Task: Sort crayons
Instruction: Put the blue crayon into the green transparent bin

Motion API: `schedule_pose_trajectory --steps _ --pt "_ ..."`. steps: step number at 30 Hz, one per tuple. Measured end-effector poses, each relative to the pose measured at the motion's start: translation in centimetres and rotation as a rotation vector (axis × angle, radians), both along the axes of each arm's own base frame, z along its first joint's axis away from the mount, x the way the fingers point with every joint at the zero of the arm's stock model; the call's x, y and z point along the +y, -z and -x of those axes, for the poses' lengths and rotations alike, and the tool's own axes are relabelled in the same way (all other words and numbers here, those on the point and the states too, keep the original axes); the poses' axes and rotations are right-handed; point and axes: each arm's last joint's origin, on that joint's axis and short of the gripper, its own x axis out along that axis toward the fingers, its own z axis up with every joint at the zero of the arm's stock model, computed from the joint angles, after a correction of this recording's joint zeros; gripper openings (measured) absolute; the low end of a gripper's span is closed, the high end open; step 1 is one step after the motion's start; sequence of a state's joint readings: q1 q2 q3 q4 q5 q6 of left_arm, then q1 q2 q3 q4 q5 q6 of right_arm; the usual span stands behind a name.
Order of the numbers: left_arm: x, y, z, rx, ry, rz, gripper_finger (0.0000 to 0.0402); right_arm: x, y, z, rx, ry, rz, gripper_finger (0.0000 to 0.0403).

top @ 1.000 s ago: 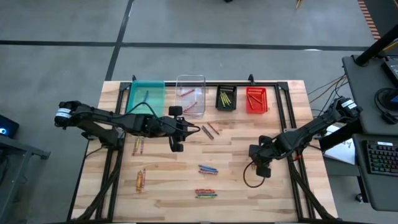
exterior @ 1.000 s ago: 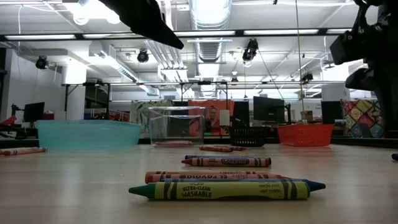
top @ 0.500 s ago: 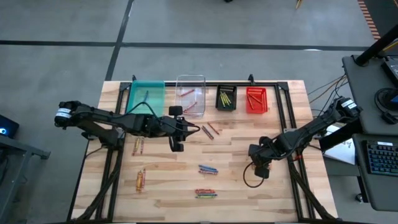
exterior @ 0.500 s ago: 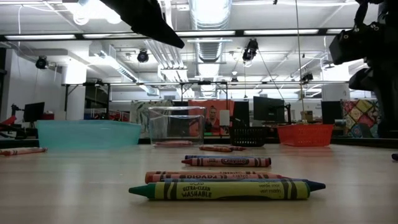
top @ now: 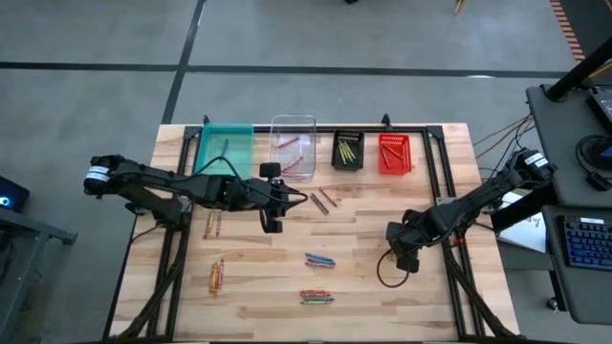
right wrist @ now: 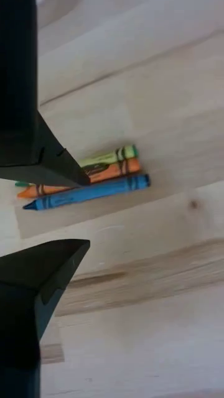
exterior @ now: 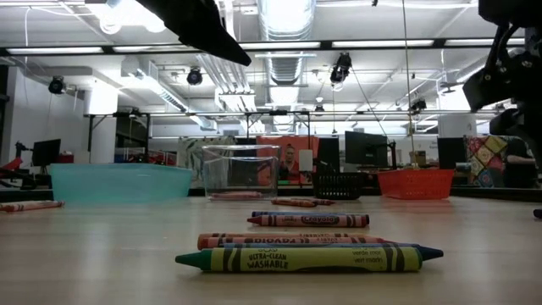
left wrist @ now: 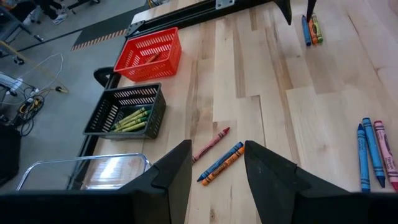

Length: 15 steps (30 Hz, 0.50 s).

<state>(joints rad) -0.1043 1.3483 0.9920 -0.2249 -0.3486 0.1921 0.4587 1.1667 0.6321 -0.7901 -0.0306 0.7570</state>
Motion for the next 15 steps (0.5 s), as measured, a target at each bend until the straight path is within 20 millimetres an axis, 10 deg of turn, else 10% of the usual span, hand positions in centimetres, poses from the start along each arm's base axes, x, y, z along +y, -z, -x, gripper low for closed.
schedule_pose_trajectory --steps 15 --pt "0.0 0.0 0.0 0.0 0.0 0.0 0.013 -0.2 1.4 0.5 -0.008 -0.006 -0.001 0.0134"
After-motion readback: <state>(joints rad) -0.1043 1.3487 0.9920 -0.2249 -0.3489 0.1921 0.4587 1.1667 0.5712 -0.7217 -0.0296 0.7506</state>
